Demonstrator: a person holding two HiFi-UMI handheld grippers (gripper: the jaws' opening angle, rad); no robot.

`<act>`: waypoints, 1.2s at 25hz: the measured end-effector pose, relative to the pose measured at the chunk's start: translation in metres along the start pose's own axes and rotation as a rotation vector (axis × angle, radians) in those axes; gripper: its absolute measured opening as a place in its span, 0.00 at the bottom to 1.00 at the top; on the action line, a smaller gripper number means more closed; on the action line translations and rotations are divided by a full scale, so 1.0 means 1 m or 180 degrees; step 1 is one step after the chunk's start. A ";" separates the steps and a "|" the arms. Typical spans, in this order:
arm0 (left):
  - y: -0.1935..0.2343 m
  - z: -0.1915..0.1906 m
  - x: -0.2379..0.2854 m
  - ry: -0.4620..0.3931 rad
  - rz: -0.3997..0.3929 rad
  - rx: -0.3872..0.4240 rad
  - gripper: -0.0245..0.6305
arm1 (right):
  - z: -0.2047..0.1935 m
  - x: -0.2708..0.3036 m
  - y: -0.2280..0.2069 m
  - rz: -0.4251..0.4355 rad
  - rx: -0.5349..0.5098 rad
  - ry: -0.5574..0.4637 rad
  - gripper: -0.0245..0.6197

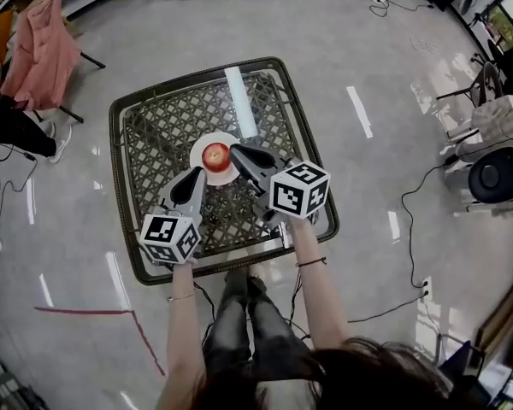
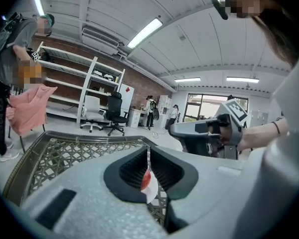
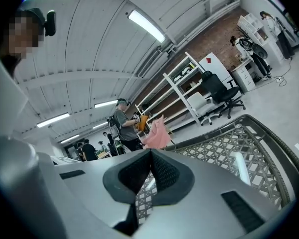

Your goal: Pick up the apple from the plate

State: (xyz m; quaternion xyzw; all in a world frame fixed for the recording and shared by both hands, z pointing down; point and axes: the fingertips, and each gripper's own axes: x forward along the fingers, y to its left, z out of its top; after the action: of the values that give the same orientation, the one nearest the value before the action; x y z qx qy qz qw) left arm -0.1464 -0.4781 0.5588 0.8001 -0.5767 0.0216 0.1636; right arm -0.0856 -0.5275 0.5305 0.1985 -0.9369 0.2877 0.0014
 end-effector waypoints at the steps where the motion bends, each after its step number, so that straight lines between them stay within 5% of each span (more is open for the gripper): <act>1: 0.001 -0.004 0.002 0.0028 -0.0007 0.0013 0.06 | -0.002 0.001 -0.004 0.0011 0.0007 0.0003 0.05; 5: 0.013 -0.022 0.012 0.0106 0.0019 0.0020 0.07 | -0.014 0.005 -0.019 0.0015 -0.0050 0.0037 0.05; 8: 0.019 -0.035 0.024 0.0132 -0.0001 -0.0002 0.24 | -0.022 0.010 -0.030 0.0019 -0.0155 0.0072 0.05; 17: 0.027 -0.064 0.045 0.0231 -0.0030 -0.0030 0.42 | -0.046 0.009 -0.057 -0.0095 -0.0224 0.0157 0.05; 30: 0.030 -0.074 0.076 0.0389 -0.0182 0.0260 0.64 | -0.058 0.006 -0.076 -0.0118 -0.0189 0.0161 0.05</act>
State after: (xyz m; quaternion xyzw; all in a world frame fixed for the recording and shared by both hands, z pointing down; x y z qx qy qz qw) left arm -0.1378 -0.5349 0.6525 0.8195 -0.5412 0.0893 0.1662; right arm -0.0697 -0.5559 0.6199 0.2083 -0.9409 0.2646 0.0362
